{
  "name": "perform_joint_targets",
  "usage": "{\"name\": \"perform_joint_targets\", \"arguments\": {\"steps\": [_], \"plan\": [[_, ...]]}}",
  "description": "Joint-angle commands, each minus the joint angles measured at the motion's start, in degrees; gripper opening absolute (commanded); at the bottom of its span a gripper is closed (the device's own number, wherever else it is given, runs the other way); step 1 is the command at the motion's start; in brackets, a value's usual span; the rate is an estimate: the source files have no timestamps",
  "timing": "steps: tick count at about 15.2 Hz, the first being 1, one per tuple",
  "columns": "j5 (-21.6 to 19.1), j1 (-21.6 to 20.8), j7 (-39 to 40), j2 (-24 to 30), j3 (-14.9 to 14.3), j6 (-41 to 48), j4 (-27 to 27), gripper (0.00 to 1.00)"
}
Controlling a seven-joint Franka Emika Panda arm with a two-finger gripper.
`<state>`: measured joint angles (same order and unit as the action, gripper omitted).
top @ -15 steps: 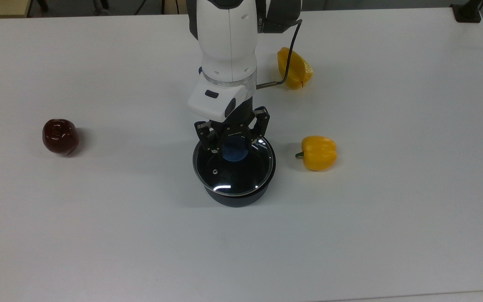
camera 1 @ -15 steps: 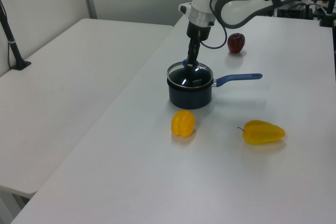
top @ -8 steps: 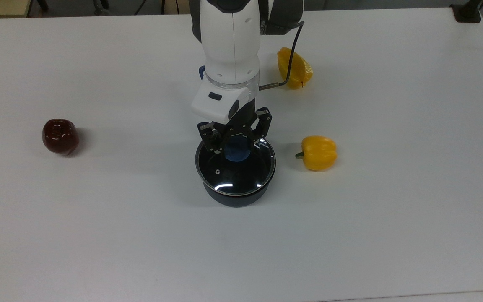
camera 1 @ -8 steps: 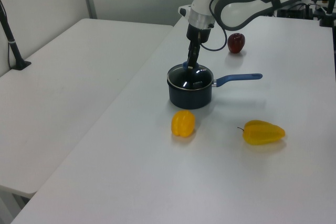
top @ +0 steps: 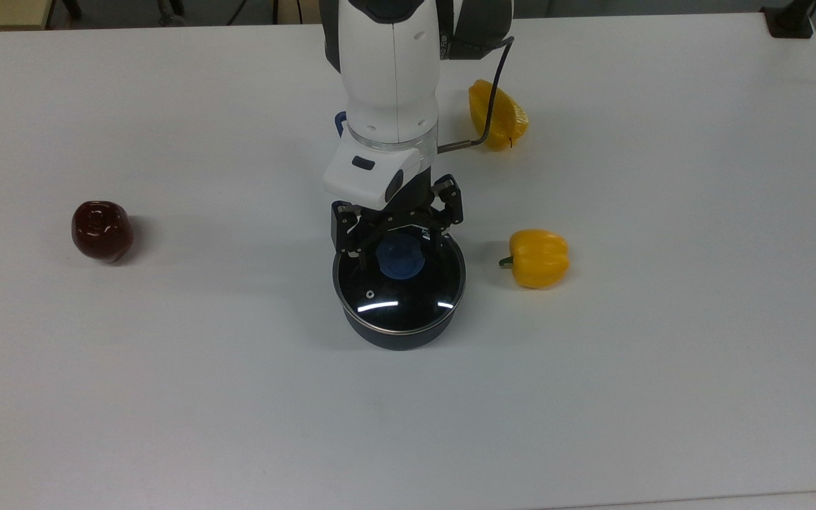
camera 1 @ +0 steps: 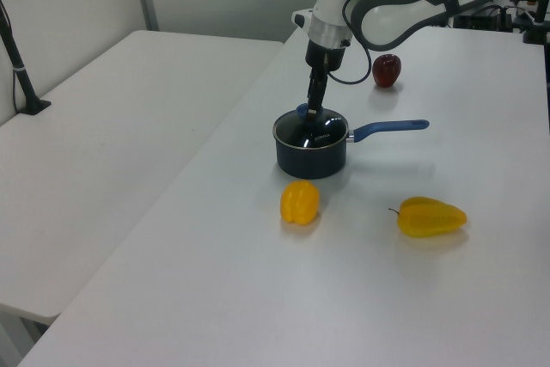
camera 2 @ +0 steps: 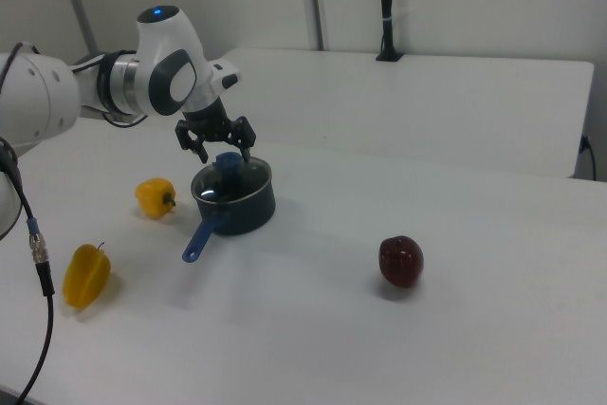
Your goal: Close lid
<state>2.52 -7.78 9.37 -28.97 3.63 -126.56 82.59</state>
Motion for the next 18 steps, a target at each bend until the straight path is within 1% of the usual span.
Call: {"name": "perform_joint_targets", "arguments": {"steps": [1, 3, 5, 9, 10, 11, 13, 14, 16, 18], "plan": [[0.55, 0.22, -3.12, 4.26, -0.29, 3.94, 2.39, 1.00], [0.91, 1.09, -4.88, 8.03, -0.64, 7.45, 4.58, 1.00], [0.91, 2.50, -5.07, 12.34, -0.64, 13.06, 6.08, 1.00], [0.91, 4.52, -5.50, 19.90, -0.82, 26.16, 6.62, 1.00], [1.00, 5.31, -5.94, 22.53, -0.82, 29.76, 6.96, 1.00], [1.00, 6.02, -5.94, 25.69, -0.91, 31.54, 8.45, 1.00], [1.00, 6.03, -5.94, 30.09, -1.60, 31.73, 12.31, 1.00], [1.08, 5.41, -5.86, 31.59, -2.83, 31.82, 13.63, 1.00], [1.08, 4.62, -5.86, 32.66, -4.24, 32.34, 14.09, 1.00], [1.08, 5.58, -5.86, 32.49, -4.25, 32.96, 13.30, 1.00]]}}
